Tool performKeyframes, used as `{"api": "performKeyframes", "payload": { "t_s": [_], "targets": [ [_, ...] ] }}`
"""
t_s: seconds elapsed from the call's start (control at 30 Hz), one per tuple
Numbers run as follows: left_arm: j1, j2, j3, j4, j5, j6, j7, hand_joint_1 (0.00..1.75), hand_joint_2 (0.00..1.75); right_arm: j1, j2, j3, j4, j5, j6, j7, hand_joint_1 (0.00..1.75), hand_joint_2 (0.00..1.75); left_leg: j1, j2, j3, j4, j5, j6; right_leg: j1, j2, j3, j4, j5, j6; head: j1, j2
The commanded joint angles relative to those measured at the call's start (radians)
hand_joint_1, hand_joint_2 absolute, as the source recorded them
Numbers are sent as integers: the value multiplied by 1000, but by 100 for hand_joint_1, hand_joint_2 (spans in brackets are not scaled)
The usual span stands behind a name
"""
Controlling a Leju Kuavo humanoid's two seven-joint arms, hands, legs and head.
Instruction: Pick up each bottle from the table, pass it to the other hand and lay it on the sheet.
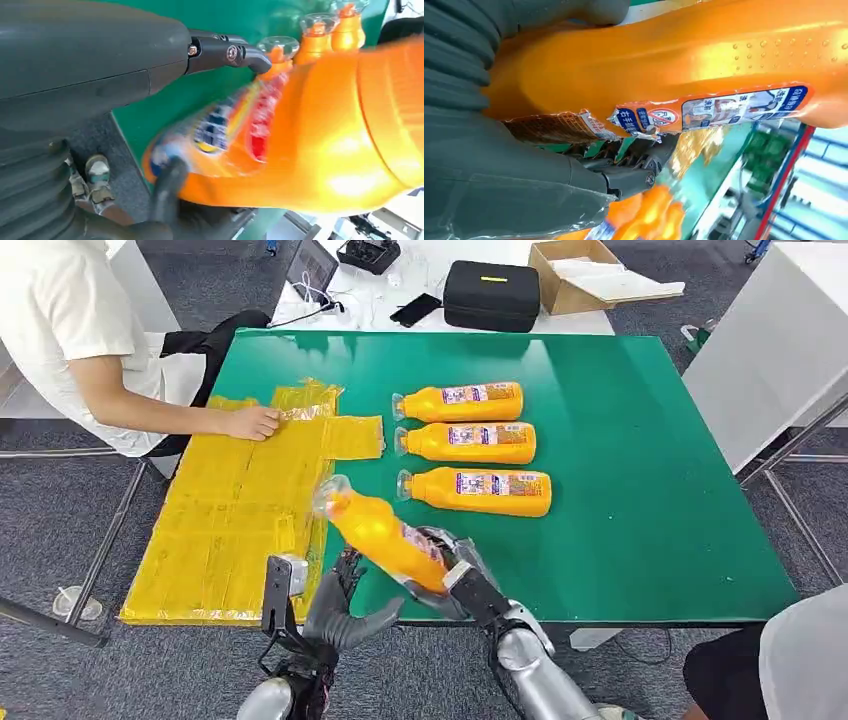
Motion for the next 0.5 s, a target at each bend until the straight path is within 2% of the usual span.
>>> {"api": "performKeyframes", "payload": {
  "t_s": [0.03,0.5],
  "targets": [
    [-42,-5,16,26,16,-22,-33,0,175,-50,10,100,78,-5,22,-6,175,175,0,1,1,0,0,1,0,0,1,0,0,-1,0,0],
    [-41,-7,18,22,28,-38,-29,0,175,-57,10,113,98,3,14,-12,175,175,0,0,1,0,0,1,0,-1,1,0,0,-1,0,0]
  ]
}}
